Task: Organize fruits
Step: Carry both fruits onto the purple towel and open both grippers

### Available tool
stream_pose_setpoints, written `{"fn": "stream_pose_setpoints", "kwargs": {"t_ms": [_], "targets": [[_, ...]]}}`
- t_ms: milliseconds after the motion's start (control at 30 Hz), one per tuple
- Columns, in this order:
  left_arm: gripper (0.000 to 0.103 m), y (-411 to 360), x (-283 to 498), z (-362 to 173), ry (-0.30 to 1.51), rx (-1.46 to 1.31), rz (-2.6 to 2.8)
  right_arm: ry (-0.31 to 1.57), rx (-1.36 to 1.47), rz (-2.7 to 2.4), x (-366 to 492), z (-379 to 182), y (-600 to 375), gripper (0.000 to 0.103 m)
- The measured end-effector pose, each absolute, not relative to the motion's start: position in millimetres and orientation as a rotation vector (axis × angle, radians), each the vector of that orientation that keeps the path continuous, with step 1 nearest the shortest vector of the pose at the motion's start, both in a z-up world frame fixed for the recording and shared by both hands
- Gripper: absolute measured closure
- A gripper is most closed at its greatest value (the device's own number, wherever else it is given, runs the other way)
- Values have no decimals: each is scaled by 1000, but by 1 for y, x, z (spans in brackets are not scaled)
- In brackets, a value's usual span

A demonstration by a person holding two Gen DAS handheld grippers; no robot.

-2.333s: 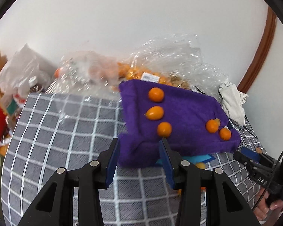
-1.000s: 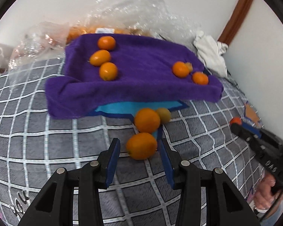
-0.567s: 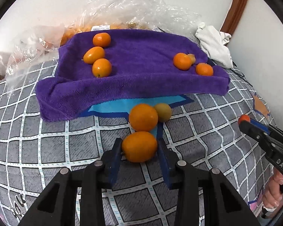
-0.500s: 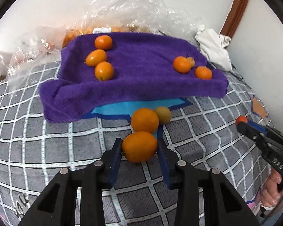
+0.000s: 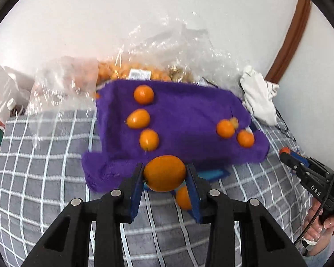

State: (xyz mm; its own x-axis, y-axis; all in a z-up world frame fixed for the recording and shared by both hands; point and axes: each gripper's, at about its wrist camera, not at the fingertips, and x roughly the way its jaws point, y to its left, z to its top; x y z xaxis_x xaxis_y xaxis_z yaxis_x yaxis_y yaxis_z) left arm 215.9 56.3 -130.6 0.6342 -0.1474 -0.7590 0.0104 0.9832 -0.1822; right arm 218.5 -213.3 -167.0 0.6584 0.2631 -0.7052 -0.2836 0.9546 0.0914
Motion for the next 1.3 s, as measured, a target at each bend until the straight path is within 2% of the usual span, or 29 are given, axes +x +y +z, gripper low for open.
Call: {"fn": "stream_pose_setpoints", "kwargs": {"t_ms": [367,500,700,900,1300], "targets": [[68,65,278,-97,819,-162,-41,736,94,395,303,-106,-210,79],[68,71,300,-90,796,-176,-31,743,151,413,335,-102,-207,79],[68,83,319,-109,824,-208,-31,831,148,395,377,-139,-198,79],[68,81,334,-135,885,-213,-47,933,24,347,404,-193,-182,79],[68,53,347,-162,966,-172,-101,1005,-5,369,411,-220,-179,79]]}}
